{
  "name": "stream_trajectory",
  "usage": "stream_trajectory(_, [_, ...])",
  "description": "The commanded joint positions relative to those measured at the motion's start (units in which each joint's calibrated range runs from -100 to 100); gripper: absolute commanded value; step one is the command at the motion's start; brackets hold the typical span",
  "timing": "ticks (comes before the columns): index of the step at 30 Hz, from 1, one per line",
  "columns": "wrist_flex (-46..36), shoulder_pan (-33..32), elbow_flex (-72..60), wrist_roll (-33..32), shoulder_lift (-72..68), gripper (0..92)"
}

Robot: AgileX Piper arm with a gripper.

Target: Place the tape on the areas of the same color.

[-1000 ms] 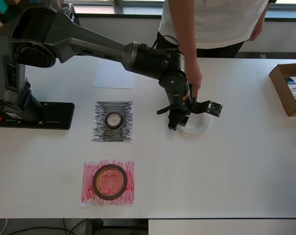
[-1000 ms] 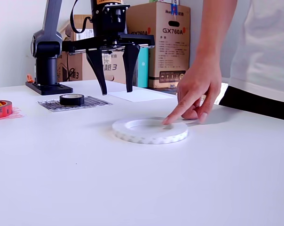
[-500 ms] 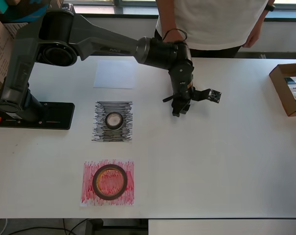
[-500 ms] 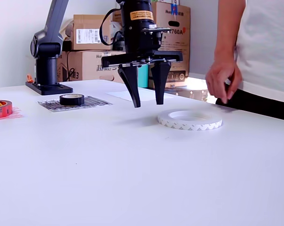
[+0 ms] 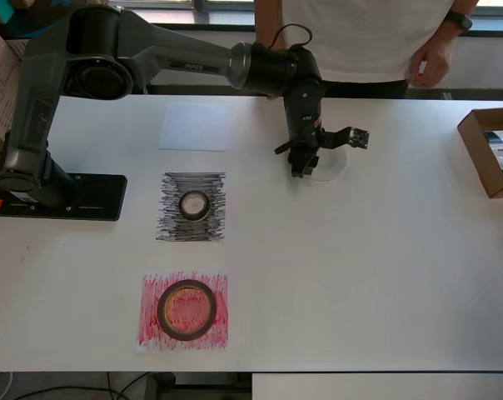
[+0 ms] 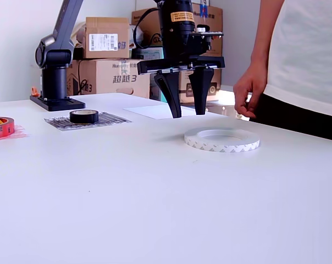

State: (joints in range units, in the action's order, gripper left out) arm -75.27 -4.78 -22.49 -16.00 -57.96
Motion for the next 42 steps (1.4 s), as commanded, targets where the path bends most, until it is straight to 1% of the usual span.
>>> stream_trajectory(1, [-0.29,-0.68,0.36,0.76,1.73,50.7])
stream_trajectory(6, [-0.29,-0.92,0.36,0.27,1.83,50.7])
stream_trajectory(12, [-0.37,0.26,0.55,0.27,1.92,50.7])
stream_trajectory(22, [-0.37,7.05,0.73,1.09,2.39,50.7])
stream_trajectory(30, [-0.46,11.63,0.55,3.22,2.48,50.7])
stream_trajectory(34, [-1.56,12.66,0.45,3.95,2.48,50.7])
stream_trajectory(42, [-1.56,12.66,0.45,4.04,2.58,50.7])
